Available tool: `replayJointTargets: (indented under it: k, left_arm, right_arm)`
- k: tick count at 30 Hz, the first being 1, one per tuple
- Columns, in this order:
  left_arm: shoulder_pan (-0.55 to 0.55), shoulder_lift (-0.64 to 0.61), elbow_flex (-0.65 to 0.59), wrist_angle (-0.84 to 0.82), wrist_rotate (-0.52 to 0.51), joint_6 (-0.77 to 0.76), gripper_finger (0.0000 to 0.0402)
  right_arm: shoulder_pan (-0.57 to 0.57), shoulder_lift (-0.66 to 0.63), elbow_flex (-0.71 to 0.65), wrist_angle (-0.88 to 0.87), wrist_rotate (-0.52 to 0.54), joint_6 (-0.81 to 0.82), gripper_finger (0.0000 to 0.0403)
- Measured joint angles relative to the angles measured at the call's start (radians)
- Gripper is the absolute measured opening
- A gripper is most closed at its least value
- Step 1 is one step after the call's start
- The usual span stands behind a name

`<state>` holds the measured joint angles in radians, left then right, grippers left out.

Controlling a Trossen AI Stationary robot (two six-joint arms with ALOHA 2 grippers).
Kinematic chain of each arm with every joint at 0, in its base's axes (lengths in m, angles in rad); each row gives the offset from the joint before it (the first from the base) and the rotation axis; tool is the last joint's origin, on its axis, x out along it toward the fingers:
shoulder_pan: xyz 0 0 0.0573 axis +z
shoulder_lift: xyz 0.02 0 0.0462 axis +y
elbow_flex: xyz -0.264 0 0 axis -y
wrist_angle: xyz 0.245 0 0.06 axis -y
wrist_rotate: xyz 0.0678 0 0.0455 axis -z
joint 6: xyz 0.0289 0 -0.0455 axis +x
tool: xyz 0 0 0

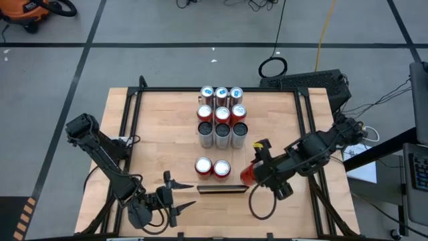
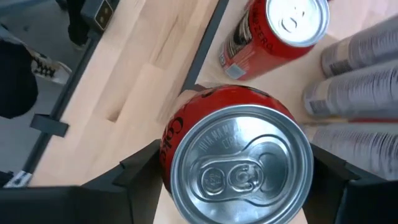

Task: Place canned beverage on shelf
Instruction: Put the red black soda can on the shelf aligned with the other red black soda can

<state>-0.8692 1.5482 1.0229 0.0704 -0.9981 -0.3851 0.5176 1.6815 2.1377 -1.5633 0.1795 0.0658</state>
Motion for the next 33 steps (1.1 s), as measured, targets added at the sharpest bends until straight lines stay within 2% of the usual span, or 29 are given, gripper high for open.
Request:
replayJointTargets:
  k: [8,18,33]
  left_arm:
    - [-0.002,0.000,0.000,-0.012,0.000,0.000,0.0250]
    - [-0.002,0.000,0.000,-0.012,0.000,0.000,0.0250]
    - [-0.002,0.000,0.000,-0.012,0.000,0.000,0.0250]
  right_arm:
    - [-0.041,0.063,0.058,-0.008,-0.024,-0.152,0.0260]
    - [-0.059,0.068,0.060,-0.009,-0.023,-0.349,0.0260]
    - [-0.104,0.102,0.059,-0.008,-0.033,-0.497,0.0260]
